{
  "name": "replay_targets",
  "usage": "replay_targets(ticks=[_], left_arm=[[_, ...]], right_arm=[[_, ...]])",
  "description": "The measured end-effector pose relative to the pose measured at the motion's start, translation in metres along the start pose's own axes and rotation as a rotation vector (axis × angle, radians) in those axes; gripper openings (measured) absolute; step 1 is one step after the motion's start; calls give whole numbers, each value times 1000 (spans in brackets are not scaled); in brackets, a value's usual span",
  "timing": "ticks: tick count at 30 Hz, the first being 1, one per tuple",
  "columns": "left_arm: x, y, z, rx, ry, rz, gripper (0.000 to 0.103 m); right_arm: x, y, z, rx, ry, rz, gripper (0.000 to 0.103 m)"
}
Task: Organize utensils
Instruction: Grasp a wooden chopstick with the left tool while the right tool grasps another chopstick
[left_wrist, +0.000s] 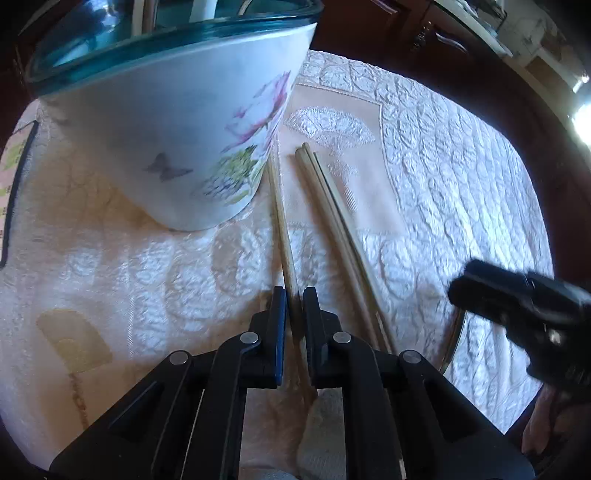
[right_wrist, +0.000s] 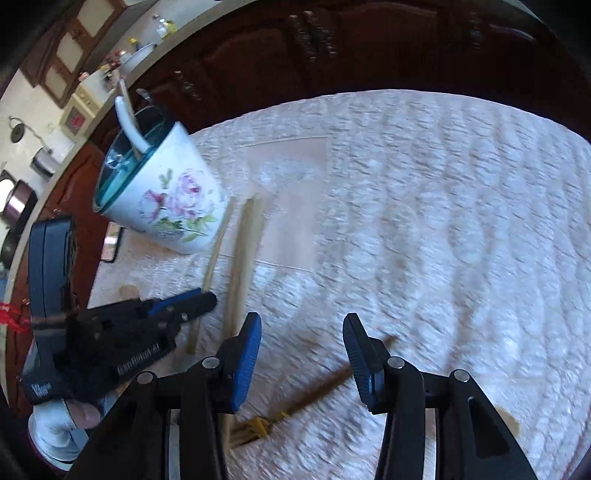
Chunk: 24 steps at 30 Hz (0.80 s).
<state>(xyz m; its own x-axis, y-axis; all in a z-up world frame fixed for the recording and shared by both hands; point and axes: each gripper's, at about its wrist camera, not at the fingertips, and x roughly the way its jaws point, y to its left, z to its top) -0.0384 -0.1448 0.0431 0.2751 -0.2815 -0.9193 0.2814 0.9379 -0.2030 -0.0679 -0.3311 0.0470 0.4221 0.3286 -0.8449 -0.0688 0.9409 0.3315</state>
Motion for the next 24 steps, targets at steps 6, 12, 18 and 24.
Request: replay_targets(ticks=[6,12,18,24], left_arm=[[-8,12,-8,-40,14,-43,7],[-14,11,-11,-25,26,-97,6],[-12,2,-12,-8,56,-150,6],[-5,-8,-2,1,51,-96,9]], right_arm=[[37,18,16,2,41,127,25],[66,19,20,42,90,179,5],[39,-17,9,140,26,134,5],[35,-45,9,211,63,83,7]])
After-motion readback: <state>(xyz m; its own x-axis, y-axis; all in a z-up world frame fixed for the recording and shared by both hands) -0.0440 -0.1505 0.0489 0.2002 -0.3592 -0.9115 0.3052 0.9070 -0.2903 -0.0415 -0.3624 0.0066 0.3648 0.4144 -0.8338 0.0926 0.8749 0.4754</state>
